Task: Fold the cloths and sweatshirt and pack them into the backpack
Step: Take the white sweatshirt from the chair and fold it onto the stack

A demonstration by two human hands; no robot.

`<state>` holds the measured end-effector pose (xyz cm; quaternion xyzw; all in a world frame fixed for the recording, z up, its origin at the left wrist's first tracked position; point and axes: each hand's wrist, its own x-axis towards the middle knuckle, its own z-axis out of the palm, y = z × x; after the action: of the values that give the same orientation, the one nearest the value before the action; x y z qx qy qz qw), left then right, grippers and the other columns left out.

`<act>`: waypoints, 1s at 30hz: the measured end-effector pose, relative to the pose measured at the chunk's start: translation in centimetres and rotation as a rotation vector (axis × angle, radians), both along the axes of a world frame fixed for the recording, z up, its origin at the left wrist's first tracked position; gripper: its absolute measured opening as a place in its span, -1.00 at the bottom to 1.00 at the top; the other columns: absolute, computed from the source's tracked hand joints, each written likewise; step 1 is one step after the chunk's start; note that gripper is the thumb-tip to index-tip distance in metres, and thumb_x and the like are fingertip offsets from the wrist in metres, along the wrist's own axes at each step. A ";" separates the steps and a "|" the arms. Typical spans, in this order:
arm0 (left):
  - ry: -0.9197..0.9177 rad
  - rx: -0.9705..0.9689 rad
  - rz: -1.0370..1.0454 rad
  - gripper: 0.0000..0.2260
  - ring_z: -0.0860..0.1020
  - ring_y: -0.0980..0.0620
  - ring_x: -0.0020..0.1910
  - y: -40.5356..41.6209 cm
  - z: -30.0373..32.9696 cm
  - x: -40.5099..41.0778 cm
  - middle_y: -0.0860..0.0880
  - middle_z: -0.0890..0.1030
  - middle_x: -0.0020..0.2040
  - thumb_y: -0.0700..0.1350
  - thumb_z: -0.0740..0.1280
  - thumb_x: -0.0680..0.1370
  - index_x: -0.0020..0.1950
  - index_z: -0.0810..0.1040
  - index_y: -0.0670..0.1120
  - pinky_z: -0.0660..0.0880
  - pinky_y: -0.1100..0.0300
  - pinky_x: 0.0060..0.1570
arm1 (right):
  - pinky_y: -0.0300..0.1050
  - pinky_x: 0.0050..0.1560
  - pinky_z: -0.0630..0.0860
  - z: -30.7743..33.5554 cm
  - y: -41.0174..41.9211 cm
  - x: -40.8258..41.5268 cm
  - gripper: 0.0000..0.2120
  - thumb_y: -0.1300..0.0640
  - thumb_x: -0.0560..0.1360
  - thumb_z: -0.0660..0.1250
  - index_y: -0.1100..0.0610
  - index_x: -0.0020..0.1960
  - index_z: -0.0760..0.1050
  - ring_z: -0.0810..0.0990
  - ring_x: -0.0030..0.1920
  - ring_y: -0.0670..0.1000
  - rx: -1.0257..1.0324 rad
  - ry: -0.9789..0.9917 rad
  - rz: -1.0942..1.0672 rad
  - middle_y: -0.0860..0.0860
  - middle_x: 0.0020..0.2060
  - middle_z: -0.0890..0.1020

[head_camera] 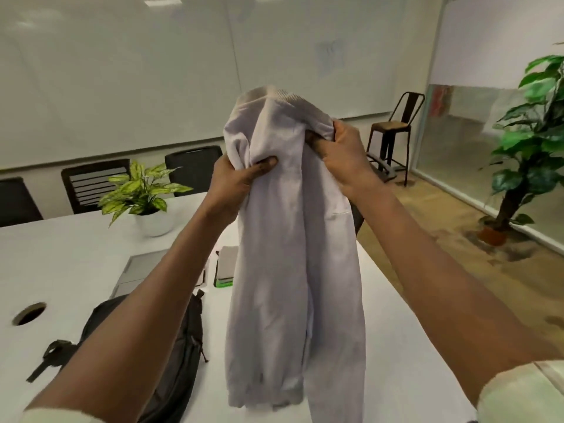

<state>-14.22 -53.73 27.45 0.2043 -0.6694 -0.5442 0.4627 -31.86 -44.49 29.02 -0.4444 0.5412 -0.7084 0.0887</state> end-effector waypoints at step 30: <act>-0.494 -0.168 -0.154 -0.85 0.63 -0.03 0.05 -12.3 -6.3 -1.5 -0.03 0.69 0.01 -0.20 0.35 0.55 0.07 0.67 -0.07 0.59 0.11 0.10 | -0.12 0.13 0.60 -7.3 -4.0 -9.3 -0.83 0.25 0.52 0.38 0.16 0.09 0.65 0.65 0.07 0.04 0.559 0.305 0.552 0.06 -0.01 0.69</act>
<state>-15.67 -66.06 21.16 0.2401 -0.8183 -0.4541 0.2579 -41.18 -48.51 21.69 -0.6315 0.5799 -0.4101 0.3112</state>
